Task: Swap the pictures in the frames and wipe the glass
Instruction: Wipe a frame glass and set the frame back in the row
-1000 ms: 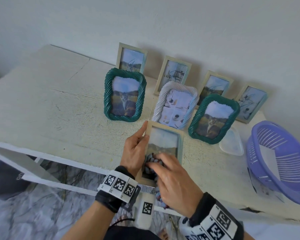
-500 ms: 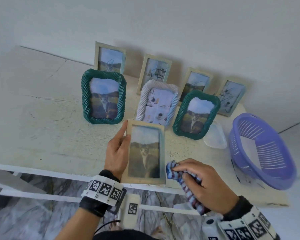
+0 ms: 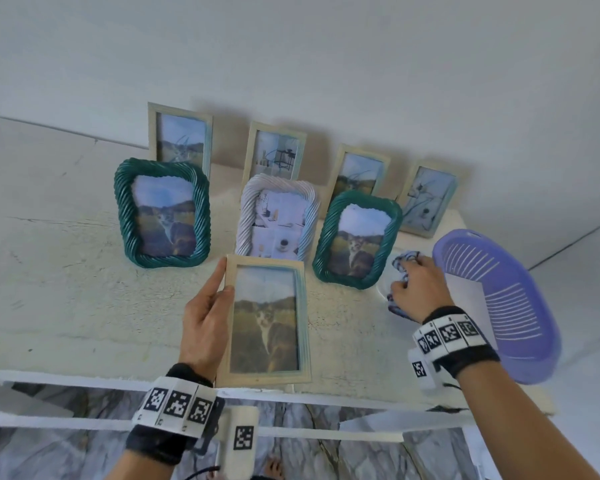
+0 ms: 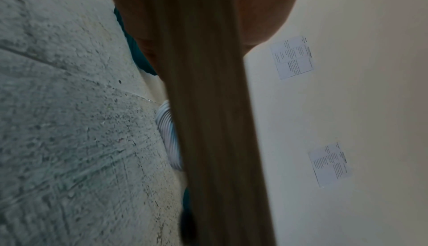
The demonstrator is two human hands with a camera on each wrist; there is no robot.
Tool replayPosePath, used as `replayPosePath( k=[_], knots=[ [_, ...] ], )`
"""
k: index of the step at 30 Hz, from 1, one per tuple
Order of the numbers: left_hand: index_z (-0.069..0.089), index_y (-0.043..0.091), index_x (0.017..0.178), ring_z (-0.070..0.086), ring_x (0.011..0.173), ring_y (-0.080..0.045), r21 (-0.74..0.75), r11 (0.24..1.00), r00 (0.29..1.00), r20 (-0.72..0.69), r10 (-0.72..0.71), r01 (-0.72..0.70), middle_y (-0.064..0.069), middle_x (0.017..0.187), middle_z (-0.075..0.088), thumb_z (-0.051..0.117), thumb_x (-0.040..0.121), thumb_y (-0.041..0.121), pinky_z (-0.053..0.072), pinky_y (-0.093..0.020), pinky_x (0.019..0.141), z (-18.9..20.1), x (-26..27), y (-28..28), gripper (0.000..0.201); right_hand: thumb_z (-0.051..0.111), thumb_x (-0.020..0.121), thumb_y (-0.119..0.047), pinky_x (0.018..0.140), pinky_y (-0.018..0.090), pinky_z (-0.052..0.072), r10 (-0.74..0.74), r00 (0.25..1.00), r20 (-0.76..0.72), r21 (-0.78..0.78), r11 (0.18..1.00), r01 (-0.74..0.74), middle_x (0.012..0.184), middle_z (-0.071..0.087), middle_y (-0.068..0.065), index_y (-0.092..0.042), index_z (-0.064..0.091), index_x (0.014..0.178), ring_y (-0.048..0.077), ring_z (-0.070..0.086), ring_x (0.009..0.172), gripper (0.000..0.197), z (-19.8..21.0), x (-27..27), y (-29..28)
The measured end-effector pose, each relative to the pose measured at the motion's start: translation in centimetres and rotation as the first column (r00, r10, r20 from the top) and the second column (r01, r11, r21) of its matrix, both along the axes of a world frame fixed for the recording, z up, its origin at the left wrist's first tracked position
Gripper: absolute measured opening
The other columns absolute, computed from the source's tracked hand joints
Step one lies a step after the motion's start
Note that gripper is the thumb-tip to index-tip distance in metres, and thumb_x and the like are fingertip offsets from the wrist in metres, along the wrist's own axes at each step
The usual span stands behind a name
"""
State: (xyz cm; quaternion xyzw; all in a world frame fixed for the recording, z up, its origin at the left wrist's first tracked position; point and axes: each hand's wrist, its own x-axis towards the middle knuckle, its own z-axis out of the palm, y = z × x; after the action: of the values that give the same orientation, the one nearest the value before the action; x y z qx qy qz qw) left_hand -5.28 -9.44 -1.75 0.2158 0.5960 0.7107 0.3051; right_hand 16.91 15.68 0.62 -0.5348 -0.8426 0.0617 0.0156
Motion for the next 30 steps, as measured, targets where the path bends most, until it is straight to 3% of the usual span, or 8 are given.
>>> replayPosePath(
  k=[4, 9, 14, 18, 21, 23, 27, 30],
  knots=[
    [0.044, 0.020, 0.143, 0.069, 0.084, 0.000, -0.004, 1.000, 1.000, 0.021, -0.003, 0.004, 0.017, 0.087, 0.074, 0.039, 0.102, 0.003, 0.053, -0.015, 0.070, 0.3, 0.7, 0.7, 0.045, 0.056, 0.083, -0.005, 0.106, 0.041, 0.036, -0.003, 0.999, -0.048, -0.005, 1.000, 0.002, 0.140, 0.039, 0.022, -0.007, 0.049, 0.136, 0.040, 0.042, 0.123, 0.053, 0.0, -1.3, 2.4],
    [0.045, 0.020, 0.143, 0.066, 0.079, -0.003, -0.033, 0.999, 1.000, 0.017, 0.007, -0.006, 0.014, 0.082, 0.074, 0.040, 0.102, 0.004, 0.053, -0.015, 0.071, -0.3, 1.7, 1.4, 0.045, 0.053, 0.087, -0.005, 0.098, 0.043, 0.042, -0.010, 1.000, 0.013, -0.100, 0.995, 0.012, 0.139, 0.043, 0.021, -0.007, 0.044, 0.138, 0.041, 0.051, 0.118, 0.052, -1.7, -1.8, 3.2],
    [0.046, 0.021, 0.142, 0.067, 0.085, 0.005, -0.041, 0.999, 1.000, -0.010, -0.022, 0.022, 0.019, 0.085, 0.073, 0.038, 0.102, 0.001, 0.049, -0.009, 0.071, -0.2, 2.5, 2.1, 0.046, 0.053, 0.087, -0.009, 0.098, 0.042, 0.041, -0.021, 0.993, -0.117, -0.045, 0.999, 0.016, 0.131, 0.046, 0.023, -0.007, 0.047, 0.135, 0.042, 0.049, 0.115, 0.048, -1.3, -1.1, 1.8],
    [0.048, 0.023, 0.140, 0.068, 0.088, -0.005, -0.052, 0.998, 1.000, -0.007, -0.023, 0.023, 0.011, 0.089, 0.075, 0.039, 0.102, 0.002, 0.053, -0.016, 0.074, 0.2, 3.0, 2.6, 0.045, 0.056, 0.088, -0.008, 0.087, 0.040, 0.047, 0.081, 0.938, -0.338, 0.105, 0.993, -0.048, 0.114, 0.056, 0.017, -0.006, 0.059, 0.117, 0.034, 0.055, 0.100, 0.029, 0.3, 0.4, -2.3],
    [0.052, 0.027, 0.136, 0.067, 0.085, -0.014, -0.051, 0.998, 1.000, 0.004, -0.024, 0.024, 0.003, 0.086, 0.073, 0.040, 0.101, 0.004, 0.056, -0.025, 0.075, 0.9, 3.6, 3.2, 0.043, 0.055, 0.094, -0.009, 0.072, 0.026, 0.051, 0.025, 0.783, -0.621, -0.168, 0.972, -0.164, 0.096, 0.065, 0.006, -0.013, 0.062, 0.105, 0.018, 0.063, 0.082, 0.014, 1.1, 1.0, -6.2],
    [0.054, 0.024, 0.130, 0.069, 0.080, -0.015, -0.042, 0.999, 1.000, 0.019, -0.015, 0.016, 0.000, 0.084, 0.074, 0.041, 0.101, 0.004, 0.056, -0.028, 0.071, 1.6, 4.2, 3.6, 0.037, 0.051, 0.097, -0.012, 0.066, 0.032, 0.054, -0.275, 0.608, -0.745, -0.512, 0.820, -0.256, 0.089, 0.070, 0.010, -0.012, 0.063, 0.105, 0.022, 0.067, 0.076, 0.015, 1.4, 0.6, -8.6],
    [0.053, 0.025, 0.109, 0.062, 0.071, -0.025, -0.080, 0.997, 0.998, 0.061, 0.018, -0.013, -0.004, 0.072, 0.068, 0.047, 0.100, 0.011, 0.051, -0.047, 0.071, 2.4, 5.3, 4.2, 0.018, 0.048, 0.096, -0.019, 0.061, 0.034, 0.053, -0.715, 0.327, -0.617, -0.765, 0.449, -0.462, 0.090, 0.066, 0.016, -0.003, 0.061, 0.108, 0.025, 0.064, 0.075, 0.023, 1.1, -0.3, -11.6],
    [0.051, 0.021, 0.110, 0.065, 0.073, -0.025, -0.115, 0.992, 0.998, 0.057, -0.041, 0.048, -0.004, 0.073, 0.071, 0.047, 0.101, 0.016, 0.055, -0.037, 0.068, 2.8, 5.9, 4.2, 0.012, 0.049, 0.095, -0.021, 0.080, 0.048, 0.051, -0.824, 0.147, -0.547, -0.730, 0.384, -0.566, 0.099, 0.061, 0.023, -0.007, 0.057, 0.107, 0.035, 0.060, 0.091, 0.020, 0.6, -0.3, -12.4]
  ],
)
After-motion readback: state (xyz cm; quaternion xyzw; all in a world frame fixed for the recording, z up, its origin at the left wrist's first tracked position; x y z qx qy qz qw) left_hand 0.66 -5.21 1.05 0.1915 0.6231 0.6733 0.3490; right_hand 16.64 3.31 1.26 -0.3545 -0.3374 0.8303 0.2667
